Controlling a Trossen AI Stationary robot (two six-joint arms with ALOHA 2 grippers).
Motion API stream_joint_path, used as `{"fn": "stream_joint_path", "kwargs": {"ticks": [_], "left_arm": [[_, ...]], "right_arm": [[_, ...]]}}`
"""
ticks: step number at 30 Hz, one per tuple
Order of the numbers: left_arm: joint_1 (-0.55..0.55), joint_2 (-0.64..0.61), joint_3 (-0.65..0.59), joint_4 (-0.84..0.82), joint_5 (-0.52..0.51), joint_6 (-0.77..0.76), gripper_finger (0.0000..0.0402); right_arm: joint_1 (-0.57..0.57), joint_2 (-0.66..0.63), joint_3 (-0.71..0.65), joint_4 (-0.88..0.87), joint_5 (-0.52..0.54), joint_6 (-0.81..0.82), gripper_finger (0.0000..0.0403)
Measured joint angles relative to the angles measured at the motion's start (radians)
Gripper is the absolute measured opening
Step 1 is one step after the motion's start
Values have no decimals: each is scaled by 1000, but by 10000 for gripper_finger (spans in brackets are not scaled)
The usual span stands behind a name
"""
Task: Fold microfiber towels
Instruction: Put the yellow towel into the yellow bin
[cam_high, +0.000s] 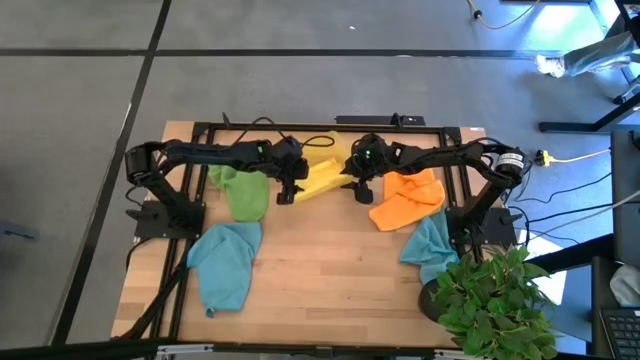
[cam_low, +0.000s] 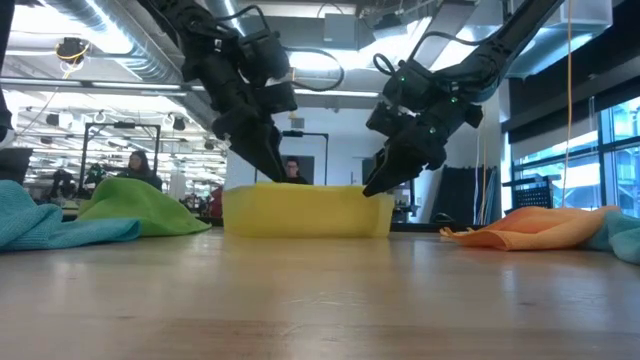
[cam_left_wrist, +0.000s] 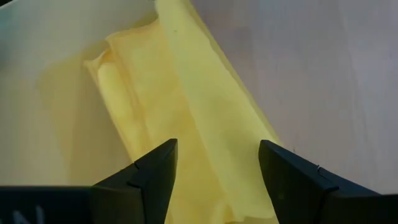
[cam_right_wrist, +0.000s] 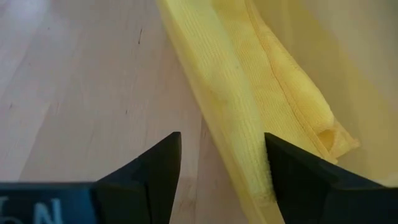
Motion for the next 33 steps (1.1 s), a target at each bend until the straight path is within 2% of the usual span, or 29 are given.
{"fn": "stream_joint_path", "kwargs": {"ticks": [3,11,19,33], "left_arm": [[4,0,0,-8,7,-12,217],[0,3,0,-15,114,-44,217],[2,17,0,-32,78,-169,217],[4,40,3,-24,60,-214,217]], "right_arm": [[0,0,0,0,0,-1,219],[0,0,0,1,-1,-2,219],[0,0,0,11,-1,-2,219],[0,0,0,23,-2,0,219]]}}
